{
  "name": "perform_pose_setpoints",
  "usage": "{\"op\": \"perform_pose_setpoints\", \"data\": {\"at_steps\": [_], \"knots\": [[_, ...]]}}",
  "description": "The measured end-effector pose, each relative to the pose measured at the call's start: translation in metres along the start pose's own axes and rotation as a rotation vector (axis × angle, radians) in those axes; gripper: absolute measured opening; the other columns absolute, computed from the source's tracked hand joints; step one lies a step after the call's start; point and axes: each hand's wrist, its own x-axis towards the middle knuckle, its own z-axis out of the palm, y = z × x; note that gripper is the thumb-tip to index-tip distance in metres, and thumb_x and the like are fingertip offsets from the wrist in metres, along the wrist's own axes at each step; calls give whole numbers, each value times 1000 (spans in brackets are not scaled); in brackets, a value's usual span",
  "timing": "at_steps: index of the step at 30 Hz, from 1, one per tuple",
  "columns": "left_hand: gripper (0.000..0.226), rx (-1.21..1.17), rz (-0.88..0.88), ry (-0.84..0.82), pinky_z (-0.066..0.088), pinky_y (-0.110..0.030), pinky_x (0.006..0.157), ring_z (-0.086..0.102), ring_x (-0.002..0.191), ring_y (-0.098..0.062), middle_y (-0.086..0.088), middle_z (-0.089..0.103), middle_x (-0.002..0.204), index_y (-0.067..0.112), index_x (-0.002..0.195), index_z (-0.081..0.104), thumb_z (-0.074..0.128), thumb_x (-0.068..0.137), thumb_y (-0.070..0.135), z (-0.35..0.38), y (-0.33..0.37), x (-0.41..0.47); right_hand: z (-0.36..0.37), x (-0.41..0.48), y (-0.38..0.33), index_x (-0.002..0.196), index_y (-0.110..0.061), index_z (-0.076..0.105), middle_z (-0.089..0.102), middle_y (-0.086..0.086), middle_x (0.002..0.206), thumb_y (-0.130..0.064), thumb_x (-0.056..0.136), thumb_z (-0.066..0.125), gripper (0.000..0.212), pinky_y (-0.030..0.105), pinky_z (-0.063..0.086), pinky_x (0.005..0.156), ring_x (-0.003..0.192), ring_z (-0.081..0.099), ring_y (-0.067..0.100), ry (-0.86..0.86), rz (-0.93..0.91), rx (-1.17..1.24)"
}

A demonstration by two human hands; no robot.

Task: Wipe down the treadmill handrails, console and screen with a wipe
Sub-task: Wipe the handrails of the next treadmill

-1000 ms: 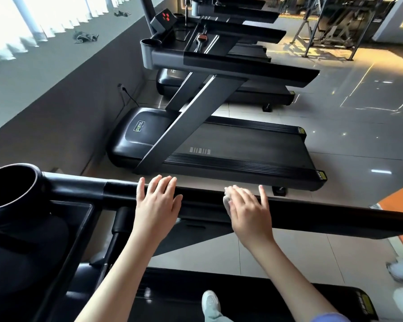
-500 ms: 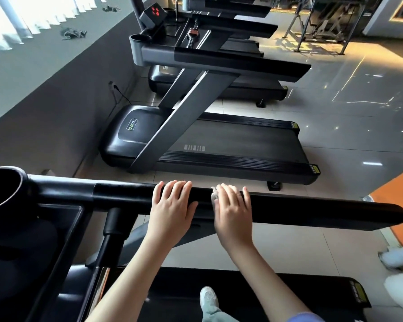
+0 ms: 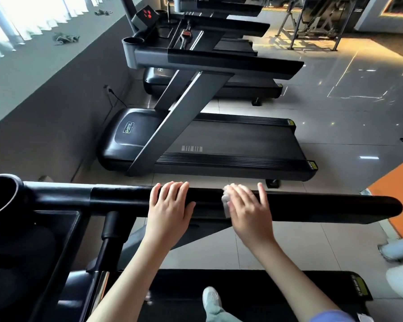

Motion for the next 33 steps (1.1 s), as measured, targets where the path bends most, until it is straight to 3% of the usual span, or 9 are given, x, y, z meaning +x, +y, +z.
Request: {"op": "perform_pose_setpoints", "data": {"at_steps": [4, 7, 10, 16, 21, 23, 26, 31, 33], "knots": [[46, 2, -4, -4, 30, -44, 103, 60, 106, -27, -5, 65, 109, 8, 116, 64, 42, 88, 37, 0, 1, 0, 4, 8, -3, 102, -6, 70, 70, 6, 99, -22, 92, 38, 38, 49, 23, 110, 96, 66, 27, 38, 248, 20], [46, -4, 2, 12, 30, -44, 102, 60, 105, -28, -5, 65, 108, 7, 115, 64, 41, 88, 37, -1, 1, 0, 8, 1, -29, 112, -4, 69, 69, 8, 112, -22, 95, 38, 39, 46, 26, 110, 107, 64, 27, 30, 149, 54], [46, -10, 13, 23, 29, -43, 102, 59, 105, -27, -5, 65, 107, 8, 114, 64, 42, 87, 37, -1, 1, 0, 2, -4, -5, 116, -6, 68, 68, 7, 118, -23, 97, 41, 38, 50, 30, 108, 110, 64, 23, 18, -12, 34], [47, 15, -1, -5, 30, -46, 101, 61, 102, -29, -6, 65, 105, 6, 112, 65, 40, 86, 37, -1, 3, 2, 5, -2, -7, 109, -4, 70, 69, 10, 114, -20, 92, 40, 38, 49, 26, 109, 107, 65, 26, 61, 253, 25], [45, 22, -26, -53, 36, -54, 101, 61, 101, -31, -7, 66, 102, 4, 109, 66, 43, 82, 33, -2, 10, 7, -2, -8, 7, 117, -9, 69, 67, 4, 121, -27, 100, 36, 41, 50, 27, 110, 113, 62, 22, -3, 50, 58], [43, 0, 26, -26, 41, -53, 98, 61, 102, -30, -7, 66, 105, 5, 110, 66, 50, 79, 30, -2, 13, 10, -5, -9, 24, 113, -9, 70, 69, 3, 117, -24, 94, 41, 38, 52, 24, 110, 111, 63, 24, 17, 141, 30], [46, -74, 123, -30, 47, -47, 95, 61, 104, -29, -6, 65, 112, 7, 115, 64, 43, 83, 34, -1, 30, 17, -1, -7, 5, 111, -8, 70, 68, 5, 117, -24, 93, 39, 40, 48, 21, 110, 114, 60, 24, 34, 323, 28], [45, -56, 113, -81, 41, -49, 95, 61, 99, -27, -4, 66, 106, 9, 112, 64, 54, 77, 35, 8, 50, 15, -5, -14, 17, 118, -13, 69, 67, 1, 122, -30, 100, 36, 41, 48, 24, 111, 117, 60, 18, 7, 120, 109], [45, -51, 109, -73, 41, -48, 95, 61, 98, -27, -4, 66, 105, 10, 111, 64, 55, 76, 36, 10, 48, 15, -9, -11, 37, 109, -13, 72, 70, 1, 115, -24, 93, 43, 35, 50, 23, 110, 111, 63, 21, 43, 189, 68]]}}
